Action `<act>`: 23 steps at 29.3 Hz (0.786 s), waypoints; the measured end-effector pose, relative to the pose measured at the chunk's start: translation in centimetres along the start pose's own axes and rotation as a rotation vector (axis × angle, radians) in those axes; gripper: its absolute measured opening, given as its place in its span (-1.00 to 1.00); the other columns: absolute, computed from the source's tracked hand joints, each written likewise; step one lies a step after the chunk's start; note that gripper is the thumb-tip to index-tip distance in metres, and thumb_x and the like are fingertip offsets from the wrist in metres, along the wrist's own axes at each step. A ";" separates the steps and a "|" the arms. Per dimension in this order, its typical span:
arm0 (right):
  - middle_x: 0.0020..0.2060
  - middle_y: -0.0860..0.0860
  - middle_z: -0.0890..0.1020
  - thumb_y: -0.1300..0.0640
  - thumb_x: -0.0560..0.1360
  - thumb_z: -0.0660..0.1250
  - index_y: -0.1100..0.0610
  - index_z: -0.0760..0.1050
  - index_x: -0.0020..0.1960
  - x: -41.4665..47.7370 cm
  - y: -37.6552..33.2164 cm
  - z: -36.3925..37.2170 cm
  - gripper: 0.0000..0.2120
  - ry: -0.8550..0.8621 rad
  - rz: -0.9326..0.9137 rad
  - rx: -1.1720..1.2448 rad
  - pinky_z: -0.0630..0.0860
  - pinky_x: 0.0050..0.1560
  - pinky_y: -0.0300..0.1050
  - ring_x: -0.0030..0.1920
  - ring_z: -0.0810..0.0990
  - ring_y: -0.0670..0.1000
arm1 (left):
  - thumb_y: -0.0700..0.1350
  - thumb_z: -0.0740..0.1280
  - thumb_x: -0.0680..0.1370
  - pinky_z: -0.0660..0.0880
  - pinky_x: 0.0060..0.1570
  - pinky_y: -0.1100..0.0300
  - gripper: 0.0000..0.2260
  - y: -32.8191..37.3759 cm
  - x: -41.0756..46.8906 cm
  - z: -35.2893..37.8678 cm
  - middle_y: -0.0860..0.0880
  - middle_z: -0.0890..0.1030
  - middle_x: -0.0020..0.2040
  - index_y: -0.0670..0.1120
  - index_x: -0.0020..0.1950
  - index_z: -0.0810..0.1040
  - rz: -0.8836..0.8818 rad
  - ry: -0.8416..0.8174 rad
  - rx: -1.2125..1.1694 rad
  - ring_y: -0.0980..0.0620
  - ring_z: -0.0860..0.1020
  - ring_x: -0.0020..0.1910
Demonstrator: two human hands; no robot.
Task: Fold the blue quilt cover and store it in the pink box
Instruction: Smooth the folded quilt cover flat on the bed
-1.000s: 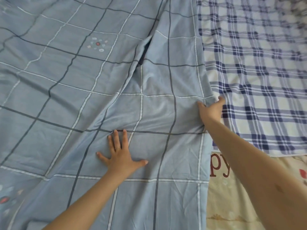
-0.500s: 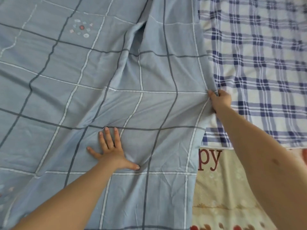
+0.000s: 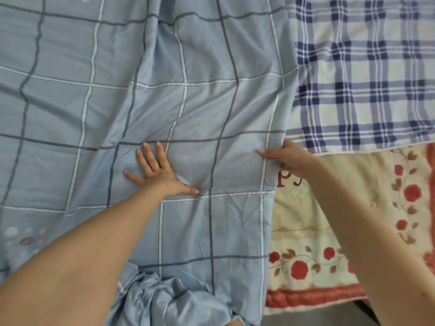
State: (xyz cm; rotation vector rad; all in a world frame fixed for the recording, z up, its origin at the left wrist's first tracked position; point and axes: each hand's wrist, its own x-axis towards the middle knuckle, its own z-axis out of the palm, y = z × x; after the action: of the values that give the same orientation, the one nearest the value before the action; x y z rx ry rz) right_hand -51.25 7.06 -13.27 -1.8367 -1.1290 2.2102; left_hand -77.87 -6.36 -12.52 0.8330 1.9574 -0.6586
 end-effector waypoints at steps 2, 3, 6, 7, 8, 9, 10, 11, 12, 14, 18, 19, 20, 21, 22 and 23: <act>-0.18 -0.01 0.65 0.17 0.47 0.42 0.12 0.54 0.05 -0.1 1.3 -0.2 -0.83 0.294 -0.089 -0.076 0.55 -0.33 -0.20 -0.21 0.64 0.00 | 0.51 0.43 -0.07 -0.23 0.26 -0.48 0.48 -0.2 0.1 0.3 -0.13 -0.71 0.26 -0.02 0.09 -0.80 0.000 0.030 -0.004 -0.17 -0.60 0.33; -0.22 -0.03 0.63 0.13 0.48 0.41 0.11 0.53 0.00 0.0 2.0 -0.1 -0.87 0.430 -0.125 -0.105 0.51 -0.37 -0.22 -0.27 0.61 -0.05 | 0.50 0.44 -0.07 -0.23 0.26 -0.47 0.48 -0.3 0.2 0.4 -0.13 -0.70 0.27 -0.02 0.10 -0.79 0.005 0.042 -0.008 -0.17 -0.59 0.34; -0.23 -0.08 0.57 0.05 0.50 0.37 0.10 0.48 -0.05 -0.3 4.2 2.0 -0.86 0.719 -0.190 -0.056 0.48 -0.15 -0.16 -0.22 0.56 -0.08 | 0.49 0.45 -0.07 -0.23 0.25 -0.47 0.50 -0.2 0.0 1.0 -0.13 -0.68 0.29 -0.02 0.19 -0.75 0.039 0.070 -0.034 -0.17 -0.58 0.35; -0.21 -0.07 0.56 0.02 0.51 0.35 0.11 0.47 -0.04 -0.6 4.6 3.0 -0.84 0.792 -0.193 0.060 0.46 -0.08 -0.17 -0.18 0.54 -0.09 | 0.49 0.45 -0.06 -0.23 0.25 -0.47 0.50 -0.2 0.1 1.1 -0.13 -0.67 0.30 -0.02 0.22 -0.74 0.044 0.085 -0.041 -0.17 -0.58 0.35; -0.17 -0.06 0.55 0.01 0.51 0.35 0.12 0.46 -0.01 -1.4 5.2 4.0 -0.81 0.823 -0.202 0.204 0.44 -0.05 -0.23 -0.16 0.52 -0.11 | 0.50 0.44 -0.06 -0.23 0.26 -0.48 0.50 -0.4 0.0 1.3 -0.12 -0.66 0.31 -0.02 0.25 -0.72 0.049 0.103 -0.045 -0.16 -0.57 0.36; -0.12 -0.05 0.53 0.01 0.51 0.36 0.13 0.44 0.04 -2.4 5.9 5.0 -0.77 0.819 -0.211 0.327 0.42 -0.05 -0.29 -0.14 0.50 -0.13 | 0.50 0.44 -0.06 -0.22 0.26 -0.48 0.49 -0.6 0.0 1.7 -0.12 -0.65 0.33 -0.01 0.28 -0.70 0.057 0.126 -0.044 -0.15 -0.56 0.37; -0.07 -0.03 0.52 0.01 0.50 0.37 0.13 0.40 0.09 -3.4 6.7 5.8 -0.72 0.805 -0.221 0.363 0.41 -0.07 -0.33 -0.12 0.49 -0.14 | 0.50 0.43 -0.04 -0.22 0.27 -0.48 0.48 -0.8 0.0 2.0 -0.11 -0.62 0.36 0.00 0.31 -0.67 0.070 0.160 -0.046 -0.14 -0.53 0.39; -0.04 -0.03 0.50 0.01 0.48 0.40 0.12 0.35 0.15 -4.4 7.6 6.6 -0.65 0.791 -0.236 0.322 0.41 -0.09 -0.32 -0.11 0.49 -0.13 | 0.50 0.42 -0.02 -0.21 0.28 -0.47 0.46 -1.1 -0.1 2.6 -0.10 -0.57 0.40 0.01 0.37 -0.61 0.092 0.213 -0.058 -0.13 -0.50 0.42; -0.04 -0.03 0.50 0.01 0.47 0.42 0.08 0.31 0.19 -5.5 8.6 7.2 -0.59 0.786 -0.262 0.235 0.43 -0.12 -0.30 -0.13 0.50 -0.12 | 0.49 0.42 0.02 -0.20 0.29 -0.45 0.41 -1.4 -0.1 3.5 -0.10 -0.49 0.46 0.02 0.44 -0.52 0.130 0.295 -0.082 -0.11 -0.44 0.45; -0.08 -0.07 0.49 0.02 0.47 0.42 0.02 0.29 0.24 -7.1 10.0 7.9 -0.56 0.798 -0.313 -0.024 0.47 -0.20 -0.25 -0.19 0.50 -0.12 | 0.40 0.42 0.20 -0.16 0.32 -0.40 0.15 -2.4 0.0 6.1 -0.11 -0.18 0.56 0.03 0.56 -0.17 0.256 0.541 -0.161 -0.09 -0.21 0.53; -0.05 -0.03 0.52 0.04 0.54 0.32 0.12 0.48 0.08 -7.1 12.0 7.3 -0.81 0.823 -0.321 -0.433 0.37 -0.21 -0.14 -0.10 0.52 0.00 | -0.05 0.41 0.45 0.16 0.28 -0.18 -0.53 -3.3 -0.3 10.3 -0.06 0.36 0.42 -0.04 0.35 0.43 0.440 0.898 -0.279 -0.11 0.33 0.39; -0.06 0.00 0.51 0.06 0.55 0.30 0.16 0.50 0.02 -6.8 12.0 7.1 -0.84 0.818 -0.332 -0.474 0.34 -0.20 -0.14 -0.09 0.50 0.02 | -0.10 0.40 0.45 0.20 0.25 -0.14 -0.57 -3.2 -0.3 10.4 -0.05 0.40 0.38 -0.05 0.31 0.46 0.445 0.912 -0.294 -0.11 0.38 0.35; -0.07 0.01 0.51 0.08 0.56 0.28 0.17 0.49 -0.02 -6.6 12.3 6.9 -0.85 0.816 -0.347 -0.503 0.31 -0.20 -0.15 -0.11 0.49 0.02 | -0.12 0.40 0.45 0.22 0.22 -0.11 -0.58 -3.1 -0.5 10.5 -0.05 0.41 0.36 -0.06 0.30 0.47 0.455 0.908 -0.291 -0.11 0.39 0.33; -0.07 0.01 0.51 0.10 0.56 0.27 0.18 0.48 -0.04 -6.5 12.3 6.8 -0.86 0.820 -0.359 -0.523 0.30 -0.21 -0.15 -0.14 0.47 0.01 | -0.13 0.40 0.45 0.24 0.20 -0.11 -0.58 -3.0 -0.7 10.6 -0.06 0.42 0.36 -0.07 0.30 0.47 0.469 0.891 -0.276 -0.12 0.39 0.32; -0.08 0.01 0.51 0.11 0.57 0.25 0.18 0.47 -0.06 -6.4 12.4 6.7 -0.87 0.832 -0.371 -0.540 0.29 -0.22 -0.15 -0.17 0.45 0.00 | -0.11 0.40 0.45 0.26 0.18 -0.10 -0.58 -2.8 -0.9 10.5 -0.07 0.42 0.35 -0.08 0.31 0.47 0.485 0.872 -0.253 -0.14 0.38 0.32; -0.09 0.00 0.51 0.13 0.57 0.24 0.18 0.46 -0.07 -6.4 12.3 6.6 -0.87 0.849 -0.379 -0.564 0.28 -0.24 -0.14 -0.19 0.44 0.00 | -0.09 0.39 0.46 0.28 0.16 -0.10 -0.58 -2.5 -1.2 10.2 -0.08 0.43 0.33 -0.09 0.31 0.47 0.500 0.858 -0.236 -0.17 0.38 0.29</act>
State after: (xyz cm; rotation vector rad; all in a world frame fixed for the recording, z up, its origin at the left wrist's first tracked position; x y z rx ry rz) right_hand -50.26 -8.18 -14.64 -2.1358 -1.7359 0.7777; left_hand -74.02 -15.60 -15.99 1.5421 2.3364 0.2877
